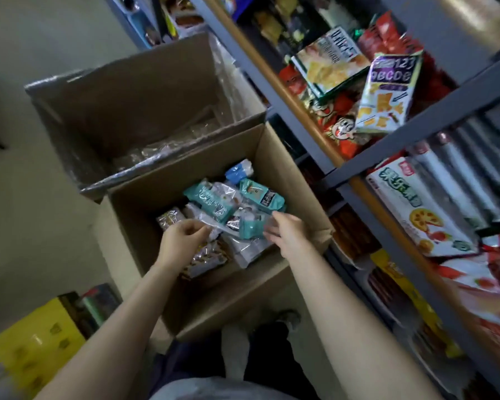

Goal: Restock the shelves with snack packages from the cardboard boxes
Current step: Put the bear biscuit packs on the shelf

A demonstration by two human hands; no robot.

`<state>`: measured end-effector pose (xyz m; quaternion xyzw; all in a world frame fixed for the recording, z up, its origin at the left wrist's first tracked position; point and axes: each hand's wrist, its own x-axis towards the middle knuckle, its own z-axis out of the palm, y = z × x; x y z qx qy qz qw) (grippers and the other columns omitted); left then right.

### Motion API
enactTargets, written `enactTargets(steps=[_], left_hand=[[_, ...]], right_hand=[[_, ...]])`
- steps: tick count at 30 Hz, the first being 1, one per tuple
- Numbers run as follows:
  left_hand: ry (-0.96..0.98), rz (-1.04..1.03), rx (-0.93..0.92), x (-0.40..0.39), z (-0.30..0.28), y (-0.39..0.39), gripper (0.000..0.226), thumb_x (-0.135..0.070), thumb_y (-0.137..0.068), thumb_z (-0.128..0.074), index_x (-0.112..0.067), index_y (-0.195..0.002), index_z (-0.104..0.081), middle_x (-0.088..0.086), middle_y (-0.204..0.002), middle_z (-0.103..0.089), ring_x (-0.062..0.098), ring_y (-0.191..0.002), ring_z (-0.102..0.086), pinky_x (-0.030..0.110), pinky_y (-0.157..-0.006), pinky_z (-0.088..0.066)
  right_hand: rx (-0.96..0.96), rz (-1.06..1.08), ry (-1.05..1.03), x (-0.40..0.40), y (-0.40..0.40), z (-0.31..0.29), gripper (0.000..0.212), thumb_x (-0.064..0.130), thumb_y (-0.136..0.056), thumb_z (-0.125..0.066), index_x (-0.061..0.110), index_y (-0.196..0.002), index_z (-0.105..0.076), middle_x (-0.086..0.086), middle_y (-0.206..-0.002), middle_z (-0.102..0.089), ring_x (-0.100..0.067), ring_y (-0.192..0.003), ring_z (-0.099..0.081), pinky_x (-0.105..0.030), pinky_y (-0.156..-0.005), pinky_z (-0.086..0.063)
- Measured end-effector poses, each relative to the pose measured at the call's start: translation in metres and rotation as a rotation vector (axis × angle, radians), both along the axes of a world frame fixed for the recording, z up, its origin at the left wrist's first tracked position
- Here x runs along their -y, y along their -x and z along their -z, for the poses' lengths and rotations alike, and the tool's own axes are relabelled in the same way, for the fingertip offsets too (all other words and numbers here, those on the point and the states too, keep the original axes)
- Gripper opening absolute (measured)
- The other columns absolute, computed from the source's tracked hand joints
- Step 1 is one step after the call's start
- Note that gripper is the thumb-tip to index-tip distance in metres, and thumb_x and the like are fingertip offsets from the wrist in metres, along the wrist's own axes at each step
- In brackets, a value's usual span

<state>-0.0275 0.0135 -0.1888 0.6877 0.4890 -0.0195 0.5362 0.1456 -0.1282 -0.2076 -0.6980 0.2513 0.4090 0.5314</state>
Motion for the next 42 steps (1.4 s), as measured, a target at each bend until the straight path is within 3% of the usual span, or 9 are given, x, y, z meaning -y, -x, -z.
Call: enactTargets(steps=[4,7,13,17,22,26,29,34,42], left_hand=[[0.093,0.008,0.029,-0.003,0.026,0.001,0.021,-0.022,-0.096,-0.068,-0.003,-0.087,-0.071,0.004,-0.074,-0.068,0.014,-0.066,-0.059,0.030,-0.063,-0.048],[0.111,0.029,0.040,-0.004,0.040,-0.001,0.017,-0.020,-0.098,-0.065,-0.005,-0.090,-0.071,0.000,-0.073,-0.066,-0.002,-0.058,-0.059,0.017,-0.056,-0.047],[0.160,0.025,0.054,-0.003,0.056,-0.007,0.011,-0.022,-0.099,-0.063,-0.013,-0.097,-0.069,-0.003,-0.083,-0.068,-0.003,-0.065,-0.062,0.008,-0.055,-0.045],[0.202,0.005,0.068,-0.005,0.051,-0.010,0.013,-0.022,-0.101,-0.059,-0.013,-0.102,-0.069,0.001,-0.091,-0.071,0.006,-0.076,-0.067,0.011,-0.059,-0.049],[0.183,-0.030,0.105,-0.006,0.025,-0.019,0.010,-0.022,-0.101,-0.059,-0.020,-0.101,-0.069,0.001,-0.098,-0.068,0.013,-0.084,-0.065,0.018,-0.065,-0.051],[0.004,0.063,0.198,-0.010,-0.013,-0.037,0.010,-0.023,-0.094,-0.067,-0.023,-0.104,-0.070,-0.005,-0.114,-0.055,0.013,-0.112,-0.056,0.035,-0.096,-0.053],[-0.047,0.192,0.281,-0.008,-0.054,-0.057,0.028,-0.026,-0.090,-0.075,-0.018,-0.116,-0.068,-0.005,-0.118,-0.058,0.010,-0.114,-0.055,0.029,-0.104,-0.043],[0.514,0.471,0.422,0.024,-0.130,-0.089,0.041,-0.034,-0.084,-0.080,-0.021,-0.119,-0.064,0.003,-0.110,-0.077,0.023,-0.099,-0.074,0.037,-0.086,-0.060],[0.556,0.631,0.564,0.121,-0.212,-0.131,0.040,-0.035,-0.085,-0.076,-0.017,-0.120,-0.067,0.007,-0.113,-0.076,0.027,-0.102,-0.074,0.042,-0.089,-0.059]], right_hand=[[-0.041,0.189,0.070,-0.014,-0.024,0.057,0.031,0.018,-0.094,-0.067,0.012,-0.123,-0.060,-0.014,-0.117,-0.068,-0.031,-0.098,-0.070,-0.041,-0.075,-0.062],[0.021,0.258,0.074,-0.023,-0.031,0.077,0.043,0.012,-0.092,-0.069,0.022,-0.132,-0.055,-0.013,-0.119,-0.067,-0.033,-0.101,-0.068,-0.043,-0.079,-0.061],[0.206,0.054,0.278,-0.032,-0.032,0.103,0.023,0.013,-0.087,-0.075,0.024,-0.087,-0.055,-0.016,-0.117,-0.067,-0.038,-0.097,-0.069,-0.052,-0.082,-0.060],[0.315,-0.126,0.346,-0.036,-0.020,0.093,0.017,0.008,-0.090,-0.069,0.021,-0.090,-0.058,-0.012,-0.119,-0.067,-0.033,-0.103,-0.068,-0.046,-0.082,-0.061],[0.536,-0.340,0.273,-0.030,0.018,0.043,0.026,0.011,-0.092,-0.068,0.030,-0.079,-0.056,0.007,-0.093,-0.065,-0.019,-0.094,-0.068,-0.042,-0.081,-0.061],[0.788,-0.469,0.206,-0.005,0.032,-0.030,0.016,0.008,-0.092,-0.065,0.024,-0.092,-0.062,0.005,-0.095,-0.069,-0.009,-0.089,-0.064,-0.020,-0.074,-0.051],[0.939,-0.469,0.113,0.017,0.023,-0.095,0.017,0.006,-0.093,-0.062,0.022,-0.095,-0.065,0.009,-0.097,-0.069,-0.006,-0.092,-0.063,-0.016,-0.078,-0.047],[0.930,-0.246,-0.110,0.051,0.001,-0.191,0.024,0.003,-0.095,-0.059,0.025,-0.087,-0.067,0.007,-0.090,-0.071,-0.006,-0.087,-0.066,-0.022,-0.078,-0.052],[0.859,0.207,-0.242,0.137,-0.013,-0.270,0.021,0.006,-0.096,-0.060,0.021,-0.085,-0.068,0.002,-0.084,-0.074,-0.019,-0.086,-0.071,-0.040,-0.079,-0.058]])
